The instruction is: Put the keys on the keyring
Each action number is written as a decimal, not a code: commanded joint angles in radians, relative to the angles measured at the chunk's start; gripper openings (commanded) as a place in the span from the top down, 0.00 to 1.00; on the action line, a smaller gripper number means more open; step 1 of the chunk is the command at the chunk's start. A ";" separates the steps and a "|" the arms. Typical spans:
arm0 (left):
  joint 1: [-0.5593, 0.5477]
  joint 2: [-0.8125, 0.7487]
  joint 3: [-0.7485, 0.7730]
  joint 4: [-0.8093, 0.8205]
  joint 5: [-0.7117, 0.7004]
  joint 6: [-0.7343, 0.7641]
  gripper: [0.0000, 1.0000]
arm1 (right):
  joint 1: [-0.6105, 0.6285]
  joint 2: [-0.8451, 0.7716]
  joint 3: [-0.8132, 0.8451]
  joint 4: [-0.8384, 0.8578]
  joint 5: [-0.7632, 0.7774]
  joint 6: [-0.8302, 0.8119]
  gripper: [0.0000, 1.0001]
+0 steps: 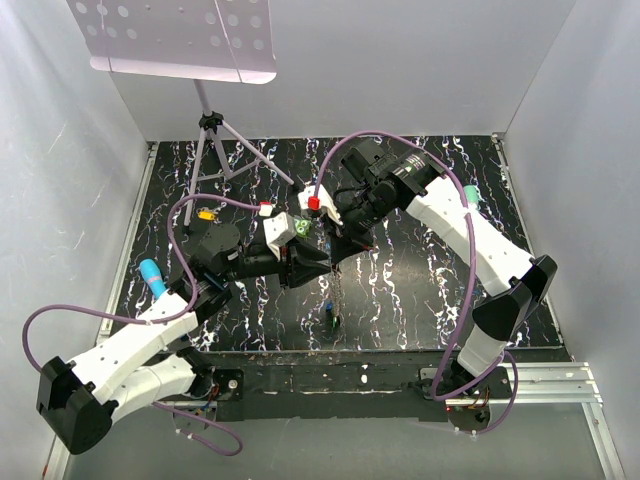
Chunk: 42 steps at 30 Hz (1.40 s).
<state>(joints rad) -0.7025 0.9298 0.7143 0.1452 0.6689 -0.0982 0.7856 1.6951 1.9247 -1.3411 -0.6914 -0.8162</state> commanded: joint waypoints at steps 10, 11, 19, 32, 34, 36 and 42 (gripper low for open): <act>0.005 0.029 0.045 -0.004 0.005 0.025 0.74 | 0.003 -0.008 0.054 -0.115 -0.060 -0.005 0.99; 0.005 0.029 0.045 -0.004 0.005 0.026 0.75 | 0.003 -0.008 0.054 -0.115 -0.062 -0.003 0.99; 0.005 0.040 0.047 -0.007 0.005 0.025 0.86 | 0.003 -0.009 0.054 -0.116 -0.068 -0.001 0.99; 0.005 0.043 0.054 -0.035 -0.009 0.037 0.89 | 0.003 -0.008 0.053 -0.118 -0.077 0.000 0.99; 0.006 0.044 0.053 -0.032 0.000 0.038 0.99 | 0.003 -0.008 0.051 -0.118 -0.080 0.003 0.99; 0.005 0.043 0.053 -0.024 0.000 0.037 1.00 | 0.003 -0.008 0.050 -0.119 -0.083 0.002 0.99; 0.006 -0.011 0.007 0.039 -0.022 0.014 1.00 | 0.001 -0.018 0.056 -0.109 -0.115 0.022 0.75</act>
<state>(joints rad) -0.7002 0.9699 0.7326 0.1207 0.6655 -0.0719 0.7853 1.6951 1.9282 -1.3605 -0.7223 -0.8097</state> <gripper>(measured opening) 0.014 0.098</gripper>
